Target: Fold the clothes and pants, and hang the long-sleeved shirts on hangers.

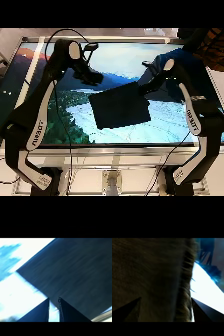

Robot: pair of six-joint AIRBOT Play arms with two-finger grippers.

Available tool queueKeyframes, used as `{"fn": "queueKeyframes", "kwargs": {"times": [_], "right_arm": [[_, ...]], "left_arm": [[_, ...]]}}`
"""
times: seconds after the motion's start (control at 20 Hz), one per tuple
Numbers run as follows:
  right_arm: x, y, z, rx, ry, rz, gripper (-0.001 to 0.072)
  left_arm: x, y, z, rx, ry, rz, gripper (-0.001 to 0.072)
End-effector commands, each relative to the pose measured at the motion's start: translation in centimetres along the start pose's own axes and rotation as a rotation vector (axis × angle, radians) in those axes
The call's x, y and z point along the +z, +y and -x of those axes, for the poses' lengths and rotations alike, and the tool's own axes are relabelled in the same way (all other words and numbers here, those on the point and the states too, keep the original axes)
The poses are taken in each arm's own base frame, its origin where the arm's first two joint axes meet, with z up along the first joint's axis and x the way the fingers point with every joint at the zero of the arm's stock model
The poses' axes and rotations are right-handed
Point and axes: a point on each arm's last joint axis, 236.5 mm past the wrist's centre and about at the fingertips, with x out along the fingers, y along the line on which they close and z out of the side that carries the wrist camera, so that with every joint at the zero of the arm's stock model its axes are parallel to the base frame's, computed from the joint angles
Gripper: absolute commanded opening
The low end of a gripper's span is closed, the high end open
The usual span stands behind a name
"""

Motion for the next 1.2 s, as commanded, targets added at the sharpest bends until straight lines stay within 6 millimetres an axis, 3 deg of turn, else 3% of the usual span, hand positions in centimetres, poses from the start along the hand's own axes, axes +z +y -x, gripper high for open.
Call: {"fn": "queueKeyframes", "kwargs": {"times": [0.0, 0.1, 0.15, 0.2, 0.25, 0.3, 0.4, 0.5, 0.6, 0.75, 0.9, 1.05, 1.15], "right_arm": [[-0.5, 0.6, -3.5, -0.037, 0.074, 0.049, 0.0679], [-0.5, 0.6, -4.4, -0.06, 0.084, 0.034, 0.067], [-0.5, 0.5, -4.7, -0.059, 0.084, 0.023, 0.063], [-0.6, 0.5, -4.8, -0.058, 0.089, 0.015, 0.0487], [-0.7, 0.5, -4.8, -0.057, 0.094, 0.014, 0.0277], [-0.8, 0.2, -4.7, -0.066, 0.1, 0.015, 0.0008], [-1.8, -2.5, -4.1, -0.154, 0.128, -0.028, 0.0019], [-3.7, -7.6, -2.3, -0.303, 0.164, -0.126, 0.0019], [-6.9, -12.7, 0.2, -0.389, 0.199, -0.247, 0.0019], [-13.9, -19.4, 4.1, -0.396, 0.23, -0.484, 0.0019], [-23.9, -24.5, 8.2, -0.381, 0.287, -0.751, 0.0018], [-35.4, -26.3, 12.1, -0.34, 0.334, -1.094, 0.0018], [-41.5, -26.5, 14.5, -0.334, 0.299, -1.27, 0.0018]], "left_arm": [[-3.3, 3.6, 0.5, 0.154, 0.119, 0.033, 0.0124], [-4.3, 3.5, -0.8, 0.156, 0.163, 0.029, 0.0123], [-5.0, 3.6, -1.5, 0.157, 0.189, 0.03, 0.0117], [-5.7, 3.7, -2.1, 0.159, 0.217, 0.03, 0.0064], [-6.3, 3.8, -2.7, 0.161, 0.241, 0.034, 0.002], [-7.0, 3.9, -3.3, 0.163, 0.266, 0.035, 0.002], [-8.1, 4.0, -4.3, 0.167, 0.307, 0.047, 0.002], [-9.0, 4.2, -5.1, 0.17, 0.336, 0.049, 0.002], [-9.4, 4.3, -6.3, 0.169, 0.341, 0.047, 0.002], [-10.5, 4.5, -8.4, 0.171, 0.36, 0.043, 0.002], [-12.6, 4.8, -10.5, 0.173, 0.406, 0.041, 0.002], [-13.7, 5.0, -12.2, 0.172, 0.417, 0.038, 0.002], [-13.6, 4.6, -12.6, 0.155, 0.406, 0.041, 0.002]]}}
